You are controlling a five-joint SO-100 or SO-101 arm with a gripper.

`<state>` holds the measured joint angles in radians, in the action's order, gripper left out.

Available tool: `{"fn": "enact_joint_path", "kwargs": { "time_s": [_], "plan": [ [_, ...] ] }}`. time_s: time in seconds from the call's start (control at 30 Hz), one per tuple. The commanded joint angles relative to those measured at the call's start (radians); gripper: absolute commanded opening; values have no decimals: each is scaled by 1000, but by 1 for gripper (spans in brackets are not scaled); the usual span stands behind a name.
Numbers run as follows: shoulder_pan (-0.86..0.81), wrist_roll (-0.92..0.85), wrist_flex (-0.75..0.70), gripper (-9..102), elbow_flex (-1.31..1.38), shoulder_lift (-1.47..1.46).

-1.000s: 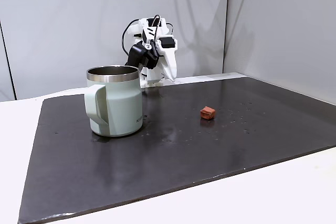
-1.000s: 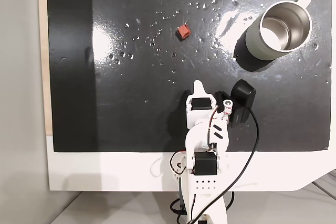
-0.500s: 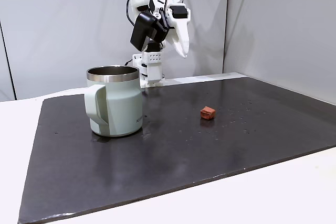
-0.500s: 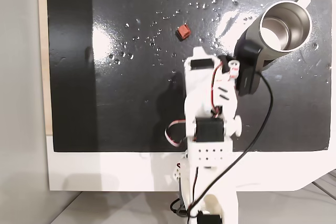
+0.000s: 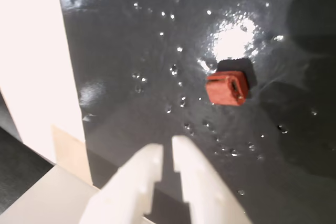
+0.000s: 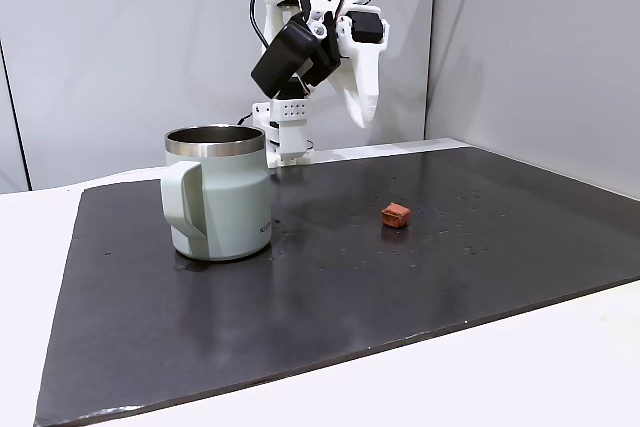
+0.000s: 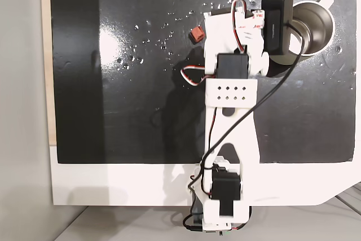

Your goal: Grasp a cube and put it in the cup.

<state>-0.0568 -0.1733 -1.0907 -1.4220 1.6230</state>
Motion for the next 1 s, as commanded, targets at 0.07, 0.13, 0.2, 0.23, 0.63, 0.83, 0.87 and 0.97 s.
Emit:
{"fn": "enact_joint_path", "kwargs": {
  "time_s": [0.07,0.13,0.2,0.23,0.63,0.83,0.87,0.97],
  "plan": [
    [37,-54,-155,0,278,-163],
    [55,-75,-206,0,341,-218],
    [75,-100,-241,0,374,-250],
    [86,-112,-258,0,387,-262],
    [140,-141,-407,0,531,-374],
    [138,-138,-451,12,581,-413],
    [138,-137,-459,15,588,-420],
    [138,-127,-505,21,630,-460]
  ]
}}
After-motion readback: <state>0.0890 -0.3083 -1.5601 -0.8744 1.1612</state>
